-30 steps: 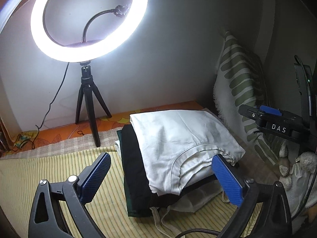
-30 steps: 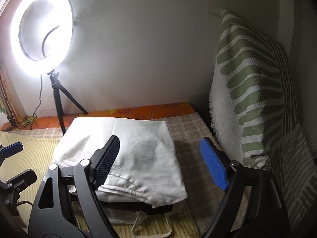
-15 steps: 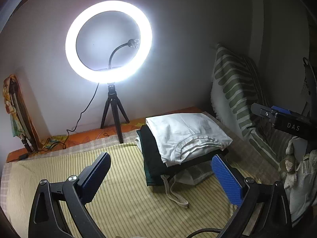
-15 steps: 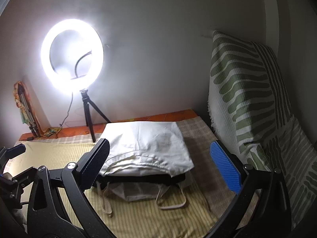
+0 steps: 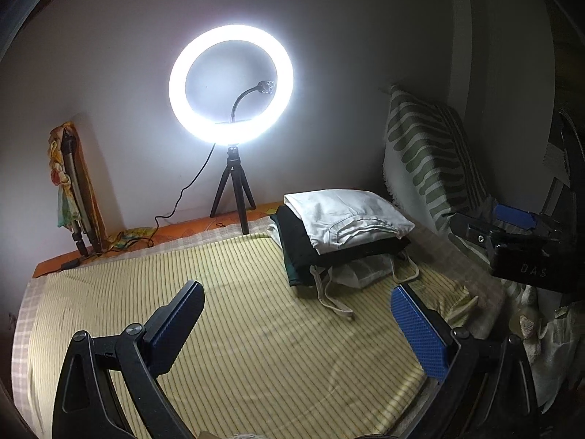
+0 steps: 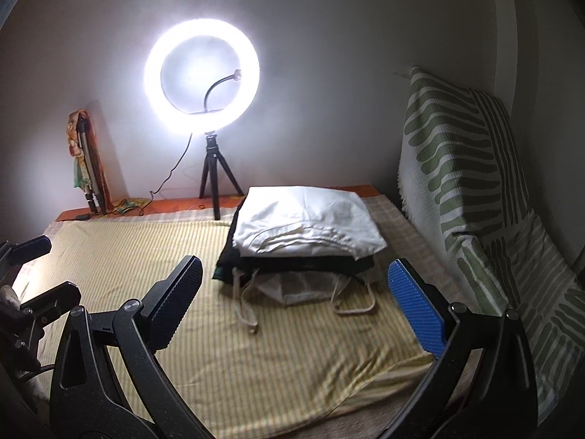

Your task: Fold small clothes

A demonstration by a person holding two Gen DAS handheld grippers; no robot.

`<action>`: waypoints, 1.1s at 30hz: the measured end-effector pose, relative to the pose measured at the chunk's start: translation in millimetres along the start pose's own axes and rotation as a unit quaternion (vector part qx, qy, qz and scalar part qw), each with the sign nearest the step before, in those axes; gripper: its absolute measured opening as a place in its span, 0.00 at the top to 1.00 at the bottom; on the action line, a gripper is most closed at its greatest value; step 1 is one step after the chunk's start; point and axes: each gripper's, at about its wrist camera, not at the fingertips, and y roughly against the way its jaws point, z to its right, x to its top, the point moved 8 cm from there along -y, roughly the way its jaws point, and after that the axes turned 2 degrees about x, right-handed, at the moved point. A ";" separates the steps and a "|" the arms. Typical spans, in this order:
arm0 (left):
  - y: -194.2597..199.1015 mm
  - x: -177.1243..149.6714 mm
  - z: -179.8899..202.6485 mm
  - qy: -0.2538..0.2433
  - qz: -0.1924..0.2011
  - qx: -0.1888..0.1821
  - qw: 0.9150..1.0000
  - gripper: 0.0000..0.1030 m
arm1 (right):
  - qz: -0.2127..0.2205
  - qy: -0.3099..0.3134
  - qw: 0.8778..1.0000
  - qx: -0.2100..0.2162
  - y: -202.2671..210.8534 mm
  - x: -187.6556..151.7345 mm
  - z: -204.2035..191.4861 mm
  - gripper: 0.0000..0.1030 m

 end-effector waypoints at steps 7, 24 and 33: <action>20.3 -30.6 -9.7 -0.010 -0.005 0.008 1.000 0.00 | 0.013 -0.018 1.000 -0.004 9.4 -28.5 -20.7 0.00; 6.4 -80.0 -17.7 -0.033 -0.037 0.023 0.998 0.00 | -0.001 -0.025 1.000 -0.018 -22.1 -83.7 -30.8 0.00; 5.7 -81.6 -22.2 -0.030 -0.038 0.026 0.998 0.00 | -0.014 -0.029 0.999 -0.020 -32.5 -89.6 -24.9 0.00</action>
